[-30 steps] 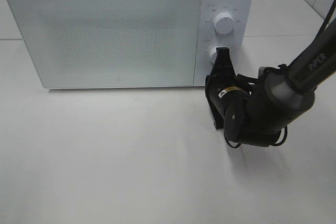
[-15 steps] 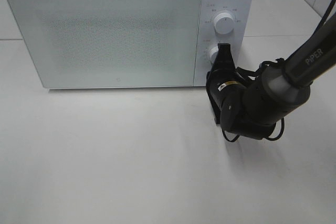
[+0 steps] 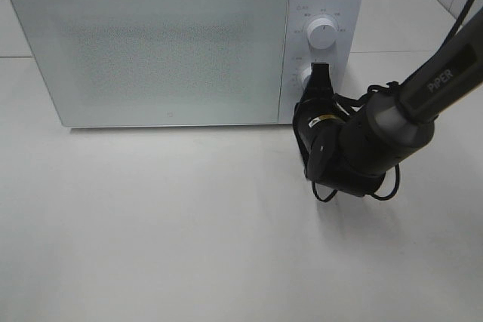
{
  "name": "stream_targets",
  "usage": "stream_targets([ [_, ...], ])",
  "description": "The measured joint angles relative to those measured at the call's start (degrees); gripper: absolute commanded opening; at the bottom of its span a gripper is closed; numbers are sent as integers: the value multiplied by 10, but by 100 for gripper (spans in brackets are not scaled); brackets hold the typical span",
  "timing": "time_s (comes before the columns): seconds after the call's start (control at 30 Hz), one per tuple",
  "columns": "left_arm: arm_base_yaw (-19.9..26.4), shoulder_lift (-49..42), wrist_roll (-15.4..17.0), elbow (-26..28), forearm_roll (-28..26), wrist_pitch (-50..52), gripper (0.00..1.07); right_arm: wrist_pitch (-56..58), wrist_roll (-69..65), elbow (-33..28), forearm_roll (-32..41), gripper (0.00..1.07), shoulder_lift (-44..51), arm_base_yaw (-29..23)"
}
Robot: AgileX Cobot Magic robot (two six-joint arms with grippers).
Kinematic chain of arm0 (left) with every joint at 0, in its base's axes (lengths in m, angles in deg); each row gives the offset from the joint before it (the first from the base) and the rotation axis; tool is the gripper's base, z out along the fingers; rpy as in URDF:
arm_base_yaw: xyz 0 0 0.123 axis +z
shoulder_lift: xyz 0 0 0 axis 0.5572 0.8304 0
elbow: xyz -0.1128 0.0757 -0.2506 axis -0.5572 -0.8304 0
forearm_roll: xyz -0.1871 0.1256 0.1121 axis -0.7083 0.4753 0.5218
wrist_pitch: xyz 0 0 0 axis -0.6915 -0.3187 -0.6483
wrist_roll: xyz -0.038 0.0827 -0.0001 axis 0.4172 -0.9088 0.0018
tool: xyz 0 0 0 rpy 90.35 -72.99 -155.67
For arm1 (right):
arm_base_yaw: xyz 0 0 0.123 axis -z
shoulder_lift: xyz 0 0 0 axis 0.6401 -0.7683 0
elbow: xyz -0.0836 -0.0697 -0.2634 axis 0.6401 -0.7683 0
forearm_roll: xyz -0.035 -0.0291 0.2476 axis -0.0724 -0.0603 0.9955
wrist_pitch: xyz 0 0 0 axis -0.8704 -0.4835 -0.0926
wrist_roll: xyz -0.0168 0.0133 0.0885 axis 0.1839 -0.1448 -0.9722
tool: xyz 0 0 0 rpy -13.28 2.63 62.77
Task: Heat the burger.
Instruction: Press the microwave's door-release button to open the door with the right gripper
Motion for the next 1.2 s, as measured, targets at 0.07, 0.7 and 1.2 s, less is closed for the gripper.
stream_targets([
  [0.07, 0, 0, 0, 0, 0, 0, 100, -4, 5, 13, 15, 0, -9, -2],
  [0.7, 0, 0, 0, 0, 0, 0, 100, -19, 41, 35, 62, 0, -22, -11],
  [1.2, 0, 0, 0, 0, 0, 0, 100, 50, 64, 6, 11, 0, 21, 10],
])
